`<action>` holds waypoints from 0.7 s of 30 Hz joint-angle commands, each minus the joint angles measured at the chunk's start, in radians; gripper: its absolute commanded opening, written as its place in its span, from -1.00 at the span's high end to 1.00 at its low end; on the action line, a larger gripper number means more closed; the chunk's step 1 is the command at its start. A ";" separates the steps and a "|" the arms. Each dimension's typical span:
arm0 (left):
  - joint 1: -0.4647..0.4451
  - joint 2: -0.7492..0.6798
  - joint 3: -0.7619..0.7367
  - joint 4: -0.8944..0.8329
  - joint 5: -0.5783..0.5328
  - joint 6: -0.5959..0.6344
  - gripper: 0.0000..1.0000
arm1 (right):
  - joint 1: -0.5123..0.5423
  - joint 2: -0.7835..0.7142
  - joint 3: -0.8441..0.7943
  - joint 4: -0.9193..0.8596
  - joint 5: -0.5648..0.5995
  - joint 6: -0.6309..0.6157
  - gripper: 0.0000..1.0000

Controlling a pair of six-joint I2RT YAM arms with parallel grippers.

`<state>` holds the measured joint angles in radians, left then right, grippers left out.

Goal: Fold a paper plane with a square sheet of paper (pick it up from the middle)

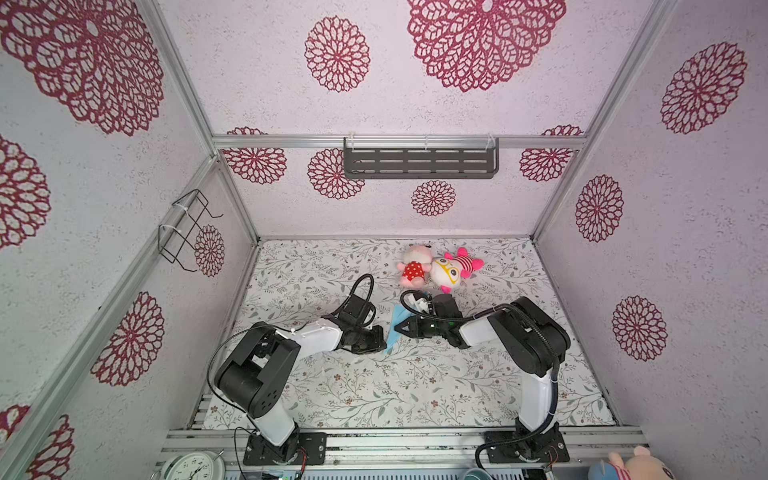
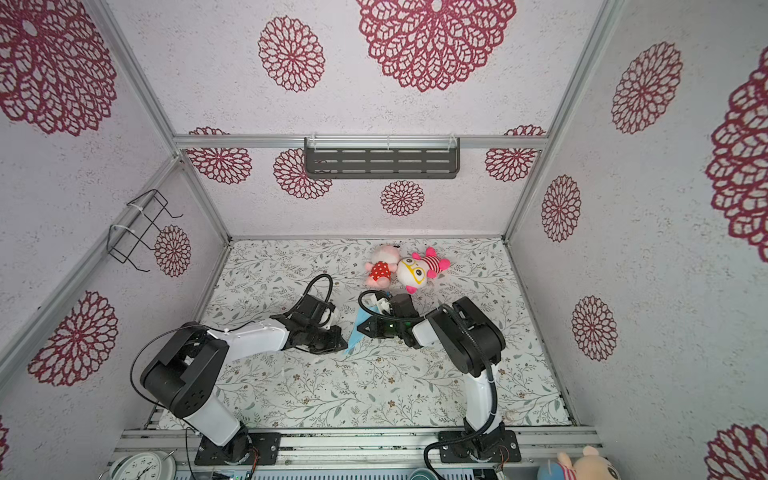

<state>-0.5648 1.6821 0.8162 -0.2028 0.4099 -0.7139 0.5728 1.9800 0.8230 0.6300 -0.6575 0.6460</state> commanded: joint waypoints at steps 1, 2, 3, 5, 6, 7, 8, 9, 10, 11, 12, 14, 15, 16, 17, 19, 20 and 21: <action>-0.012 0.022 0.006 -0.022 0.003 0.013 0.84 | 0.011 -0.003 -0.012 -0.058 0.007 -0.011 0.54; -0.015 0.026 0.011 -0.033 -0.004 0.017 0.86 | 0.010 -0.002 -0.012 -0.056 0.007 -0.010 0.54; -0.018 0.030 0.016 -0.044 -0.010 0.022 0.86 | 0.010 -0.002 -0.011 -0.056 0.008 -0.010 0.54; -0.028 0.040 0.030 -0.067 -0.023 0.034 0.86 | 0.011 0.000 -0.012 -0.052 0.008 -0.009 0.54; -0.032 0.043 0.036 -0.076 -0.026 0.038 0.87 | 0.010 0.002 -0.012 -0.051 0.009 -0.008 0.54; -0.036 0.046 0.042 -0.083 -0.031 0.041 0.87 | 0.011 0.002 -0.013 -0.050 0.008 -0.008 0.54; -0.040 0.049 0.047 -0.091 -0.038 0.044 0.87 | 0.011 0.004 -0.013 -0.049 0.007 -0.005 0.54; -0.042 0.052 0.050 -0.097 -0.043 0.045 0.86 | 0.010 0.003 -0.013 -0.049 0.009 -0.006 0.54; -0.044 0.053 0.055 -0.106 -0.049 0.048 0.85 | 0.010 0.003 -0.013 -0.047 0.009 -0.006 0.54; -0.047 0.052 0.058 -0.114 -0.057 0.051 0.85 | 0.010 0.002 -0.014 -0.047 0.008 -0.006 0.54; -0.048 0.051 0.060 -0.119 -0.063 0.053 0.85 | 0.010 0.003 -0.013 -0.047 0.010 -0.003 0.54; -0.048 0.037 0.065 -0.130 -0.078 0.053 0.82 | 0.010 0.000 -0.018 -0.039 0.012 0.000 0.54; -0.049 0.023 0.068 -0.133 -0.086 0.054 0.80 | 0.010 -0.002 -0.023 -0.033 0.012 0.005 0.54; -0.049 0.005 0.072 -0.138 -0.097 0.054 0.78 | 0.010 -0.005 -0.027 -0.025 0.013 0.009 0.54; -0.049 -0.016 0.074 -0.141 -0.110 0.055 0.76 | 0.010 -0.008 -0.030 -0.020 0.016 0.013 0.54; -0.049 -0.057 0.078 -0.140 -0.136 0.062 0.71 | 0.011 -0.010 -0.037 -0.006 0.018 0.020 0.54; -0.050 -0.071 0.079 -0.136 -0.142 0.065 0.71 | 0.010 -0.009 -0.040 0.003 0.016 0.024 0.54; -0.050 -0.084 0.081 -0.128 -0.147 0.067 0.71 | 0.011 -0.010 -0.043 0.012 0.014 0.033 0.54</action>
<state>-0.6102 1.6604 0.8692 -0.3317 0.3092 -0.6636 0.5755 1.9800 0.8055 0.6628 -0.6571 0.6571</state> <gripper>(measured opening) 0.143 0.229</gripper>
